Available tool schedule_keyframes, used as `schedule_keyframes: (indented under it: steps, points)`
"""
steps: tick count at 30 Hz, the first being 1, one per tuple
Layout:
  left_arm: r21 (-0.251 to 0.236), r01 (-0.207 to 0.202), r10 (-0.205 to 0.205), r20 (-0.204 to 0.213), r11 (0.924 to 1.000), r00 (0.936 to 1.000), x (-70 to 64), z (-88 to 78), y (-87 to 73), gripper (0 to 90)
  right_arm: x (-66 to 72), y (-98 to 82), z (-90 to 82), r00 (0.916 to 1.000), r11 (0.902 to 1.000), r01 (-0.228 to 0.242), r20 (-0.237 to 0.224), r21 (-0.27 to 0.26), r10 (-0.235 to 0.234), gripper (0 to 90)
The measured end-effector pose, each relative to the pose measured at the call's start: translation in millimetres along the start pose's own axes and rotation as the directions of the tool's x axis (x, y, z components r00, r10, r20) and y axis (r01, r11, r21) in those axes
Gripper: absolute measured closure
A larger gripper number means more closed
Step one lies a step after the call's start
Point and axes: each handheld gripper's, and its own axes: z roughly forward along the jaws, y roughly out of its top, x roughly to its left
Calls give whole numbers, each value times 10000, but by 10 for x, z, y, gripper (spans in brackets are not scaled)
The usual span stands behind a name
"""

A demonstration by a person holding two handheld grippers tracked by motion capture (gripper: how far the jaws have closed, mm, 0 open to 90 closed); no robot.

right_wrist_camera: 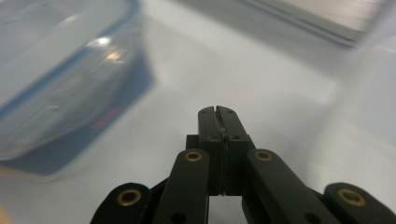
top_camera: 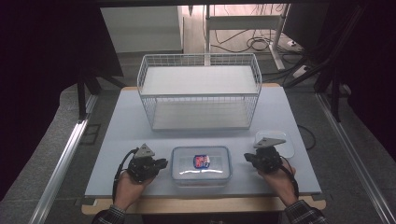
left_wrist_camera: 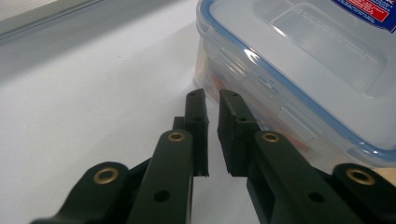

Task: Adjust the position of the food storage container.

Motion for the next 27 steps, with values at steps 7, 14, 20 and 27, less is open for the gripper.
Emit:
schedule_keyframes:
  steps: [7, 14, 20, 27]
  points:
    - [45, -251, 252, -189, 9997, 9995, -27, -29, -15, 810, -138, 11, -37, 9979, 9999, -115, 638, -121, 122, 896]
    - [7, 33, -33, 154, 10000, 9999, -62, -51, -51, 824, -31, 4, -101, 9999, 9989, -134, 42, -440, 136, 896]
    - [215, 33, -34, 9, 9998, 10000, -181, -22, -42, 829, 448, 15, 38, 9825, 9968, 800, -1688, -2, -789, 893]
    - [463, 63, -58, -92, 9989, 9999, -171, 62, 9, 832, 442, 14, 72, 9854, 9976, 680, -1573, 155, -647, 893]
